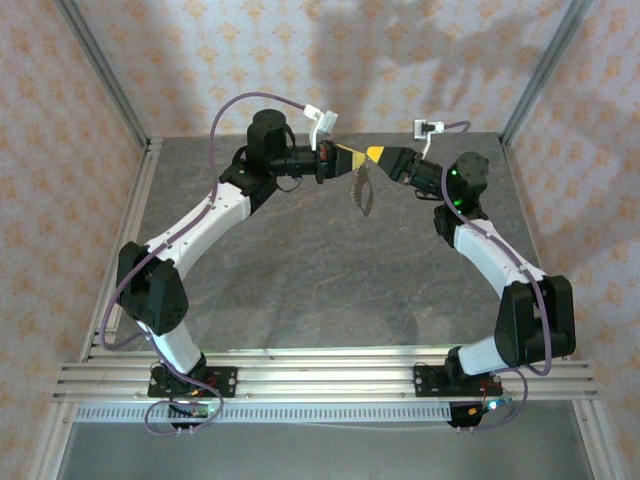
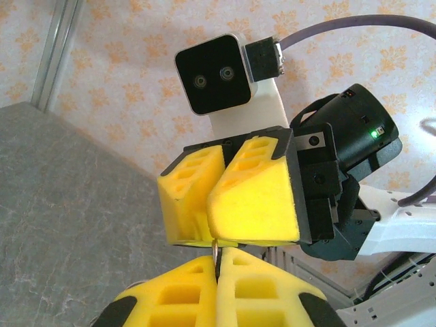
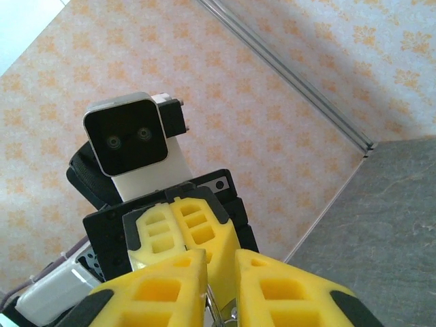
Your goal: Put the keys on the keyring
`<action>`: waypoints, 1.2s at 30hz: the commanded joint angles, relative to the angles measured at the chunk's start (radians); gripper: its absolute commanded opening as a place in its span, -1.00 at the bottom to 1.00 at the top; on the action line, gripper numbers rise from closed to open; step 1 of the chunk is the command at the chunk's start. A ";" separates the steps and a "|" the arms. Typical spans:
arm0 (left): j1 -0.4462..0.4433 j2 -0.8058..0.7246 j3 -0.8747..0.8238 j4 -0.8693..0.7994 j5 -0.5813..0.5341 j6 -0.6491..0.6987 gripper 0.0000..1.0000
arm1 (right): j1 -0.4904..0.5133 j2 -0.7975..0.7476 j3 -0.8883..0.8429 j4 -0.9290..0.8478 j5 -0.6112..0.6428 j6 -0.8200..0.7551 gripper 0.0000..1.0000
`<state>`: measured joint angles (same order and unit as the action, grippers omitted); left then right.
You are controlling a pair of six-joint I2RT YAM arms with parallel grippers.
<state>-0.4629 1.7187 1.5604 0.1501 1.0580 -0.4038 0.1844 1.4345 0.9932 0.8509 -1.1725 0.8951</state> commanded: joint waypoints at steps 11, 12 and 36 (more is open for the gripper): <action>0.001 -0.027 0.019 0.075 -0.009 -0.015 -1.00 | 0.011 -0.035 -0.003 0.036 -0.061 -0.015 -0.55; 0.002 -0.028 0.018 0.075 -0.010 -0.015 -1.00 | 0.011 -0.036 -0.006 0.035 -0.063 -0.018 -0.62; 0.054 -0.078 -0.027 0.074 -0.088 -0.051 -0.46 | 0.010 -0.171 0.088 -0.667 0.068 -0.508 -1.00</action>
<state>-0.4381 1.7023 1.5352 0.1715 1.0103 -0.4545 0.1955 1.2911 1.0271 0.3653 -1.1202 0.5419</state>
